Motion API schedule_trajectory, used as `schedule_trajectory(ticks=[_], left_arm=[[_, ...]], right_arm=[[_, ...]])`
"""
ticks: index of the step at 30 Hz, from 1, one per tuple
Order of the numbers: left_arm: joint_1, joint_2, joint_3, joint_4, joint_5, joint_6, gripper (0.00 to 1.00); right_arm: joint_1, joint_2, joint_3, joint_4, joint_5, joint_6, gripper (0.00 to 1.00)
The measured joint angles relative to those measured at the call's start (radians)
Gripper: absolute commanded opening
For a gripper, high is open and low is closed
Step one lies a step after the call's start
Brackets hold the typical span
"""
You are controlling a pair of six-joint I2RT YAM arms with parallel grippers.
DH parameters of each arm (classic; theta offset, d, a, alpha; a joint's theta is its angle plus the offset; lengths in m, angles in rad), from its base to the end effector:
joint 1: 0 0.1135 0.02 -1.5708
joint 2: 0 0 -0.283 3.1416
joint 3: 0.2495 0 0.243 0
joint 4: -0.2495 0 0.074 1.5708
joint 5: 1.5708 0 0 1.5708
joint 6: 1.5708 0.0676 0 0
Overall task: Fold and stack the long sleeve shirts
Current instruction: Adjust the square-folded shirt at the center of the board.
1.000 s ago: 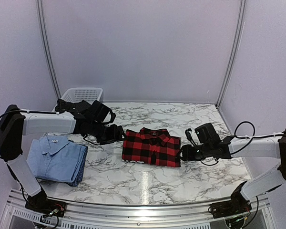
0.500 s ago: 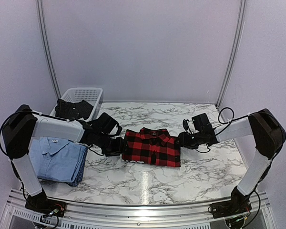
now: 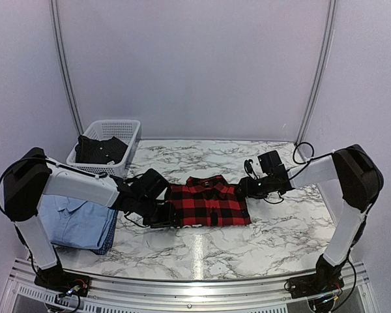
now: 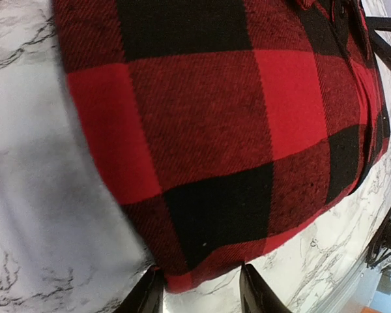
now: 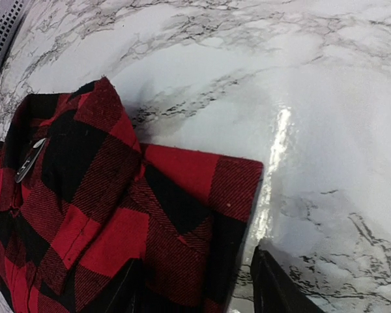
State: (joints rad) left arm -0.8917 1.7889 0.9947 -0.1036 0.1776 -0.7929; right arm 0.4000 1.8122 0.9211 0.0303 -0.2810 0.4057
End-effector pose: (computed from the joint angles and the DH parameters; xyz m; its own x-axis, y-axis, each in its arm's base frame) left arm 0.2273 -0.3006 0.1540 -0.9396 0.0477 -0.3390 0.2362 0.8072 -0.5410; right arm 0.3362 0.1625 0.1375 -0.8552 0.0501 -0.5159 -0.2211 0.8650 0.4505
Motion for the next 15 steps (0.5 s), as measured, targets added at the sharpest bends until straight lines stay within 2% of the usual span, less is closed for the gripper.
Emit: schedule_trajectory(ticks=[3,8,15], left_arm=[[0.011,-0.049,-0.017,-0.024,-0.04,-0.014,0.53],[0.077,-0.112,-0.008,-0.036,-0.068,-0.008,0.57],[0.199,-0.079,0.077,-0.05,-0.043,0.031,0.58]], right_arm=[[0.0,-0.031,0.026,-0.074,0.048,-0.032,0.57],[0.015,-0.037,0.175,-0.158,0.103,-0.09,0.57],[0.061,0.12,0.425,-0.174,0.109,-0.141,0.57]])
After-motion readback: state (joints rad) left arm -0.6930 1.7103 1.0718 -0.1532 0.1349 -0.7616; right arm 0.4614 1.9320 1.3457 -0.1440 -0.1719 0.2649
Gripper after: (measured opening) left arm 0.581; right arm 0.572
